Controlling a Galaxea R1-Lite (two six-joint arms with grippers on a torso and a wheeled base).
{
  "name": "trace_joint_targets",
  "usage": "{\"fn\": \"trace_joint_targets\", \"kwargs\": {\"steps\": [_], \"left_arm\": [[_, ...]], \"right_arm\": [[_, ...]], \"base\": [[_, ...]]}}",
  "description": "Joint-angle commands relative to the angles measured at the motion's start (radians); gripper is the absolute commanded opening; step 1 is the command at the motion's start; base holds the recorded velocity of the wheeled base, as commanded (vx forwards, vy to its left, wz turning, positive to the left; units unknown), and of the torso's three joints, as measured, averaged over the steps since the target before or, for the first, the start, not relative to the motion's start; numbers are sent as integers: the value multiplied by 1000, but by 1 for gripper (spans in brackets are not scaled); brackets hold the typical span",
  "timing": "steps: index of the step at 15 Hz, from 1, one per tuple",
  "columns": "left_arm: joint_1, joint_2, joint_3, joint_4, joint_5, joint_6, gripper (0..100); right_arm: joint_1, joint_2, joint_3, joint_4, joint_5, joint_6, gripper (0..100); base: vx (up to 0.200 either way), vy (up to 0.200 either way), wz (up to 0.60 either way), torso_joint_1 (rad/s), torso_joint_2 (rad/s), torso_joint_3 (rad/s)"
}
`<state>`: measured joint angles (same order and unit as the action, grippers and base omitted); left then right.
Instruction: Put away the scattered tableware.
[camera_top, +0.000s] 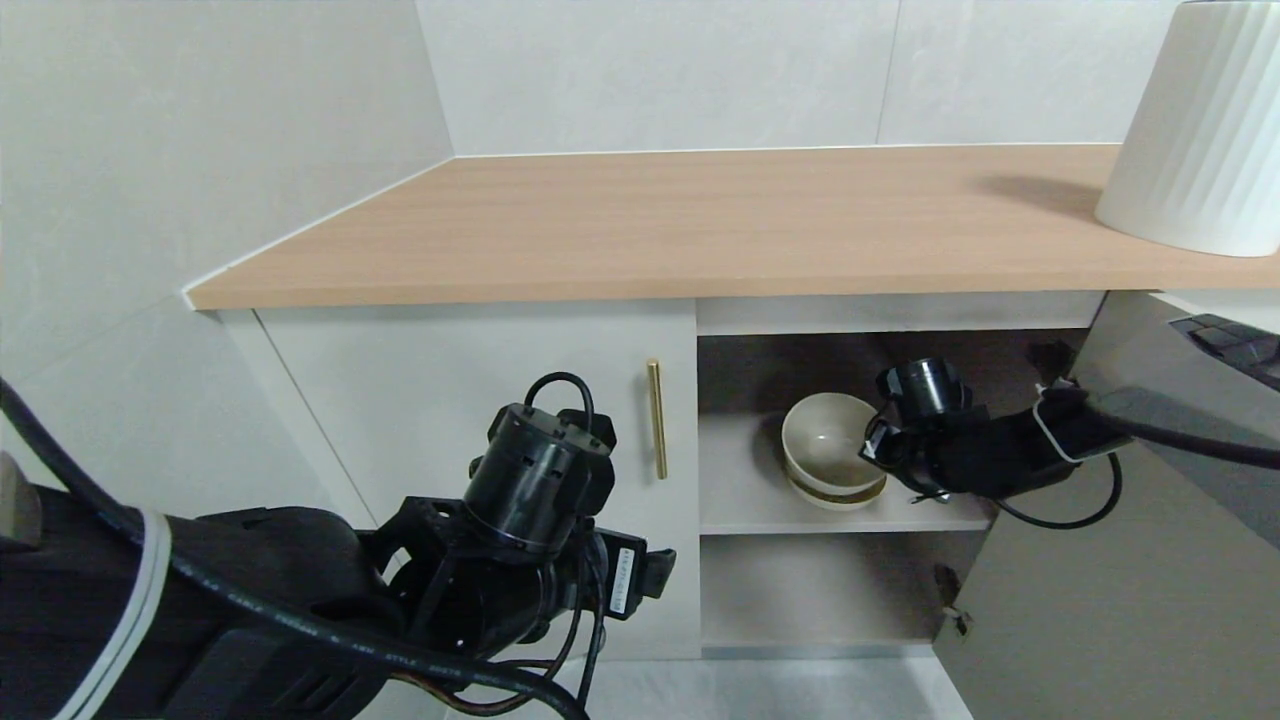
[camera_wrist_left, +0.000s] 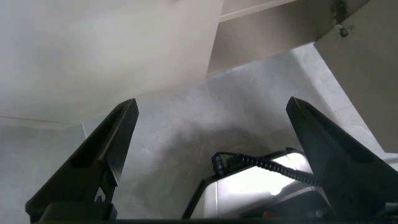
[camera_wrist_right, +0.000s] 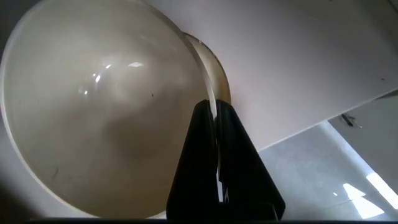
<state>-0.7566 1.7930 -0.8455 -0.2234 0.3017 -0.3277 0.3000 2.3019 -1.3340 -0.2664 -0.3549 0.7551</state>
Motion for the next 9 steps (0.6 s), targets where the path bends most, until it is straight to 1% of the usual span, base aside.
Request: {"fn": "trace_joint_targets", "kwargs": {"steps": [1, 9], "left_arm": [[0, -1, 0, -1, 0, -1, 100], [0, 3, 2, -1, 0, -1, 100]], "right_arm": [[-2, 25, -16, -1, -7, 0, 0], [-9, 40, -33, -1, -9, -2, 0]], "base": [[0, 0, 0, 0, 0, 0], [0, 0, 0, 0, 0, 0]]}}
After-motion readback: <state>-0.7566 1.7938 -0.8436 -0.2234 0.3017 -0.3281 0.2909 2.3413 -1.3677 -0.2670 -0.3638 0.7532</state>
